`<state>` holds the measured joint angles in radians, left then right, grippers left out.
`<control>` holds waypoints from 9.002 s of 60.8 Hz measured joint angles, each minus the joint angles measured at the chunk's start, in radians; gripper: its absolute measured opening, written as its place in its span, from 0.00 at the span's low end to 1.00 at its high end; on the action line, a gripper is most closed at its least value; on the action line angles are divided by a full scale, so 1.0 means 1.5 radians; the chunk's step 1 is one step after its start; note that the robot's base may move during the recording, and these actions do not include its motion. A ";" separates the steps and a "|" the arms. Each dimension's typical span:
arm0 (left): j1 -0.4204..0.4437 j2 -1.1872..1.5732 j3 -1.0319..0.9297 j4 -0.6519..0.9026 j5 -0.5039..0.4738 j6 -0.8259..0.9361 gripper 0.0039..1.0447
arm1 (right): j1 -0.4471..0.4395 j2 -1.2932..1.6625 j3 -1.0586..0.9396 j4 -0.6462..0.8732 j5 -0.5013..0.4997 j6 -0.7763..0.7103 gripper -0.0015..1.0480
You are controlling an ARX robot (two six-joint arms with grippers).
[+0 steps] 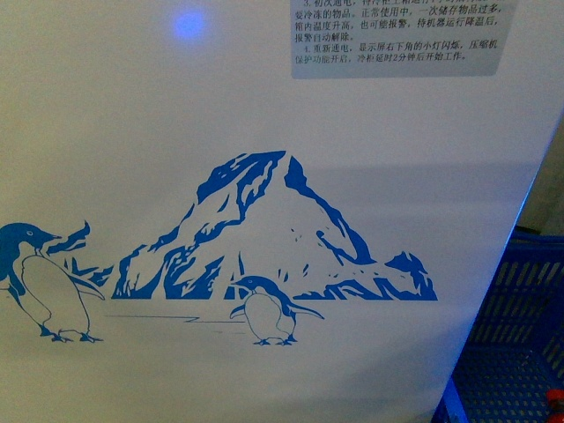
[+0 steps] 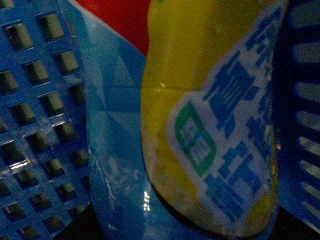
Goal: Put drink in fridge
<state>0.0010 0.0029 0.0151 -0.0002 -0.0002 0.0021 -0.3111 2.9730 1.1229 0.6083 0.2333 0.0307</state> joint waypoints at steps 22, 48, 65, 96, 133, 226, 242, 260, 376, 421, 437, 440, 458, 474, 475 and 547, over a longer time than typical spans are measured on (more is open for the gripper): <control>0.000 0.000 0.000 0.000 0.000 0.000 0.92 | -0.003 -0.158 -0.129 0.041 -0.043 0.010 0.40; 0.000 0.000 0.000 0.000 0.000 0.000 0.92 | 0.028 -0.724 -0.356 -0.023 -0.158 -0.016 0.40; 0.000 0.000 0.000 0.000 0.000 0.000 0.92 | -0.006 -1.312 -0.412 -0.278 -0.251 0.049 0.40; 0.000 0.000 0.000 0.000 0.000 0.000 0.92 | 0.174 -1.762 -0.441 -0.503 -0.079 0.109 0.40; 0.000 0.000 0.000 0.000 0.000 0.000 0.92 | 0.375 -1.781 -0.502 -0.454 0.184 0.055 0.40; 0.000 0.000 0.000 0.000 0.000 0.000 0.92 | 0.375 -1.786 -0.506 -0.456 0.187 0.054 0.40; 0.000 0.000 0.000 0.000 0.001 0.000 0.92 | 0.375 -1.786 -0.506 -0.456 0.187 0.054 0.40; 0.000 0.000 0.000 0.000 0.000 0.000 0.92 | 0.375 -1.786 -0.506 -0.456 0.187 0.054 0.40; -0.060 1.347 0.991 0.143 0.399 0.783 0.92 | 0.375 -1.786 -0.506 -0.456 0.187 0.052 0.40; -0.078 1.311 0.924 0.255 0.255 0.399 0.93 | 0.375 -1.786 -0.506 -0.456 0.192 0.052 0.40; -0.003 0.909 0.521 0.192 0.322 0.109 0.93 | 0.375 -1.786 -0.506 -0.456 0.188 0.052 0.40; 0.019 0.833 0.461 0.164 0.333 0.060 0.93 | 0.375 -1.786 -0.506 -0.456 0.188 0.052 0.40; 0.001 0.277 0.080 0.183 0.000 0.004 0.38 | 0.351 -1.704 -0.384 -0.760 0.070 -0.036 0.40; 0.000 0.219 0.047 0.165 0.000 0.001 0.02 | 0.371 -1.442 -0.213 -0.575 -0.071 -0.398 0.40; 0.000 0.217 0.046 0.164 0.000 0.001 0.02 | 0.375 -1.430 -0.203 -0.571 -0.077 -0.408 0.40; 0.000 0.002 0.000 0.001 0.000 0.000 0.02 | 0.523 -0.641 0.294 -0.532 -0.041 -0.805 0.40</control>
<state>0.0010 0.0063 0.0147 0.0017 -0.0002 0.0021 0.4740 2.0121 1.5642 -0.1890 0.1719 -1.1767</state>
